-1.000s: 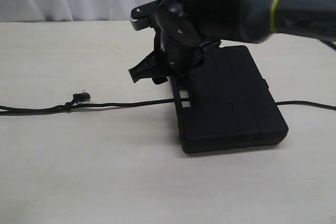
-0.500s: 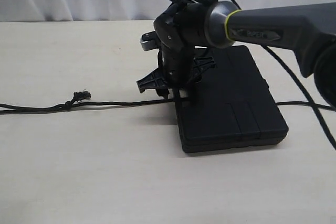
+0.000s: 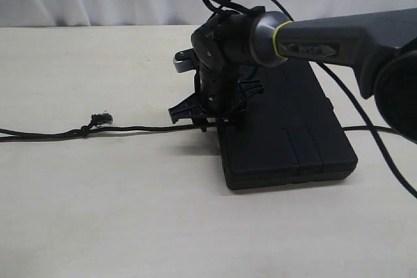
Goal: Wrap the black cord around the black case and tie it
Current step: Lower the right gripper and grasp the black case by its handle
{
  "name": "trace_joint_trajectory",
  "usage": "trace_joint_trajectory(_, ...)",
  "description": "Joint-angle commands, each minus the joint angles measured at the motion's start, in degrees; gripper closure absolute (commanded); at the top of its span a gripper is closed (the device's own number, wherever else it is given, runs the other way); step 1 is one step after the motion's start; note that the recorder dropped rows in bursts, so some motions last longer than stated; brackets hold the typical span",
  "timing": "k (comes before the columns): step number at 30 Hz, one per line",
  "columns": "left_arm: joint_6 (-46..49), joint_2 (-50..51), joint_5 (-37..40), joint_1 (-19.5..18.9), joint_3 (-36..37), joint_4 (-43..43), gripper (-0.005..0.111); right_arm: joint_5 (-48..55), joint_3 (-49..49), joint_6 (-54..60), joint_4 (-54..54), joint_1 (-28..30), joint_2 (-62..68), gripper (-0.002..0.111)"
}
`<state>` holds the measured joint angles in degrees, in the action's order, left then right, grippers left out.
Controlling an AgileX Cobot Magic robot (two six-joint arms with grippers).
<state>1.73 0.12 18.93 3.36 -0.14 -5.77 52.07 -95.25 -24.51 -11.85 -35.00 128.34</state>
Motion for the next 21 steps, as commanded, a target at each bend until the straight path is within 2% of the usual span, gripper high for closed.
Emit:
trace_joint_trajectory(1, 0.2, -0.1, -0.5, -0.1, 0.1, 0.5, 0.107, -0.3, 0.0, 0.6, 0.2, 0.3, -0.1, 0.064)
trace_joint_trajectory(15, 0.2, -0.1, -0.5, -0.1, 0.1, 0.5, 0.107, 2.6, 0.0, 0.6, 0.2, 0.3, -0.1, 0.104)
trace_joint_trajectory(21, 0.2, -0.1, -0.5, -0.1, 0.1, 0.5, 0.107, 4.1, 0.0, 0.6, 0.2, 0.3, -1.2, 0.104)
